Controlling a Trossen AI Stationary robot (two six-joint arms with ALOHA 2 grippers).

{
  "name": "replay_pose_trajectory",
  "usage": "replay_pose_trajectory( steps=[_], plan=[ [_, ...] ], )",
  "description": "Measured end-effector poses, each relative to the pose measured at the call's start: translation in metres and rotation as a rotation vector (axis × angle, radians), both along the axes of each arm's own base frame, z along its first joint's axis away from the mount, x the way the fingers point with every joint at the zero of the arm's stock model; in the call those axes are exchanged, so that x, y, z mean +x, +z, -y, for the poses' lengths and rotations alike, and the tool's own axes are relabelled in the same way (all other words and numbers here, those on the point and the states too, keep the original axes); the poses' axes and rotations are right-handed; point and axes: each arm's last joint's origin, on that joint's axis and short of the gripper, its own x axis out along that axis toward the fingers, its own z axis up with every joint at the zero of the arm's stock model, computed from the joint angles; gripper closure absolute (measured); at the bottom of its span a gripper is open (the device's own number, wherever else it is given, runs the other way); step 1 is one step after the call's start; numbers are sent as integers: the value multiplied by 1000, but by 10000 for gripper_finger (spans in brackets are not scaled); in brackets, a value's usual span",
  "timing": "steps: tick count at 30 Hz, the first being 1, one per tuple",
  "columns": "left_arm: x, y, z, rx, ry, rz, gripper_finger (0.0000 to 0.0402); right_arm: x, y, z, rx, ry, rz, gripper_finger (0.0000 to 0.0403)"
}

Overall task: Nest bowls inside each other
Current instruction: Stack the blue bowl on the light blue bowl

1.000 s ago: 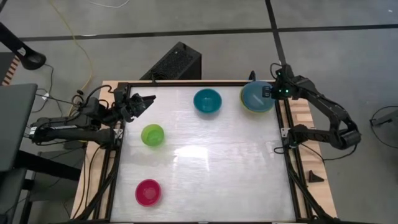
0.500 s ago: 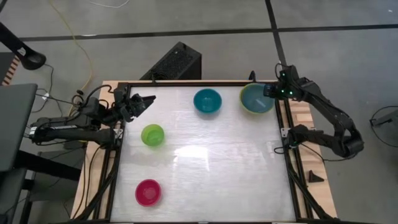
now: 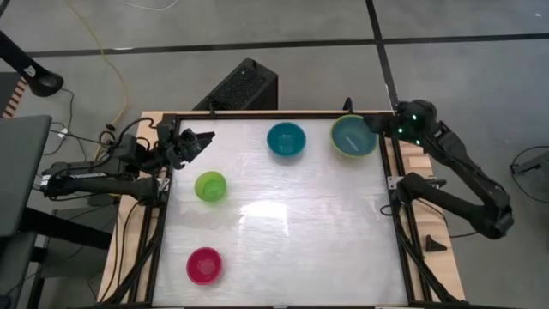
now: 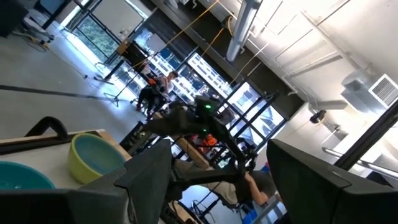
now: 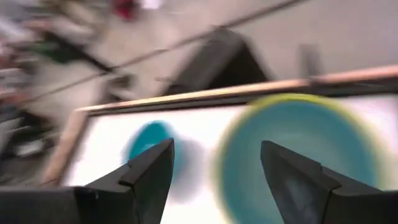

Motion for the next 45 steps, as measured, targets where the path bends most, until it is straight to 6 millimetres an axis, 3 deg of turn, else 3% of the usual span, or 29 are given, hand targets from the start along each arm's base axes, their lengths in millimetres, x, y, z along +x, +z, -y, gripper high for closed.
replay_pose_trajectory(
  steps=[8,14,21,27,33,39,45],
  plan=[
    [0,-1,-1,13,34,-12,148,38,29,-34,-90,430,318,127],
    [4,-10,1,4,-51,-107,148,76,41,-60,-174,629,450,127],
    [4,-11,1,-18,-58,-118,148,131,30,-83,-207,771,467,127],
    [4,-11,1,-27,-50,-112,148,177,1,-96,-253,858,406,127],
    [4,-11,2,-43,-63,-106,148,202,-37,-83,-322,844,161,127],
    [4,-11,5,-43,-88,-103,148,210,-69,-58,-406,846,-105,127],
    [5,-11,8,-49,-100,-103,148,212,-86,-28,-448,804,-235,127]
  ],
)
